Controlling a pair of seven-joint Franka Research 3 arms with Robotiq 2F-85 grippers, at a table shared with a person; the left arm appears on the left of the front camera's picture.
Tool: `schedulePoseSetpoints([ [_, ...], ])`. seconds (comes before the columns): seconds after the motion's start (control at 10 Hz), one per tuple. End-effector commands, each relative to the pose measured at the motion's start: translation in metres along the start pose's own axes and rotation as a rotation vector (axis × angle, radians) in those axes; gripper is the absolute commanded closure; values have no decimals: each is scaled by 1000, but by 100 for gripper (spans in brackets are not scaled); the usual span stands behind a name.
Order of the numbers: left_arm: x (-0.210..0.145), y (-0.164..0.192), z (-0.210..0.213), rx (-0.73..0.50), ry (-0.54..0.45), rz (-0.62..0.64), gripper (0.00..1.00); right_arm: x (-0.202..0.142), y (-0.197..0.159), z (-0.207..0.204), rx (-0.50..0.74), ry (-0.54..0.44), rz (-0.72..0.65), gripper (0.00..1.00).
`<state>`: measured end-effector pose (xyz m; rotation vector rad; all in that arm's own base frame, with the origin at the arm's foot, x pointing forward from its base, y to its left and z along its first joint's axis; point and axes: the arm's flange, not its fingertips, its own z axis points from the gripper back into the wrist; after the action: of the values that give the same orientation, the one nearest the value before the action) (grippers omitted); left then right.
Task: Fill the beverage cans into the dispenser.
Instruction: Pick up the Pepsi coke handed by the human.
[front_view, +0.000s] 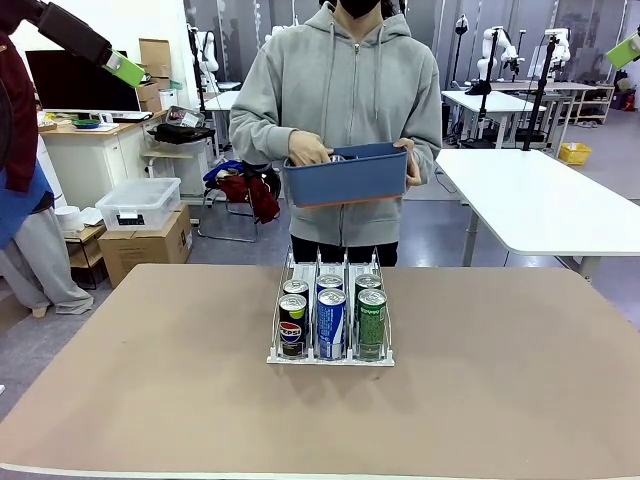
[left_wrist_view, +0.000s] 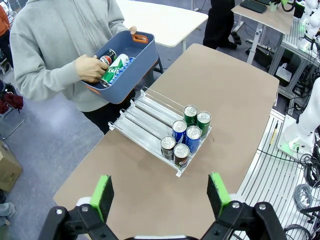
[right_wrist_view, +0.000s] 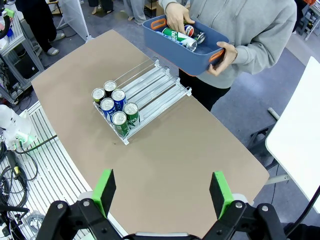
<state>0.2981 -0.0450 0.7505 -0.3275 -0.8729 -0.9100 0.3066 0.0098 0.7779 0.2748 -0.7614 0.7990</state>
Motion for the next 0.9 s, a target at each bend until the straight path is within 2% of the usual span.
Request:
schedulePoseSetpoints([
  [0.0, -2, 0, 1, 7, 1, 8, 0, 0, 1, 0, 1, -1, 2, 0],
  [0.8, -2, 0, 1, 7, 1, 8, 0, 0, 1, 0, 1, -1, 2, 0],
])
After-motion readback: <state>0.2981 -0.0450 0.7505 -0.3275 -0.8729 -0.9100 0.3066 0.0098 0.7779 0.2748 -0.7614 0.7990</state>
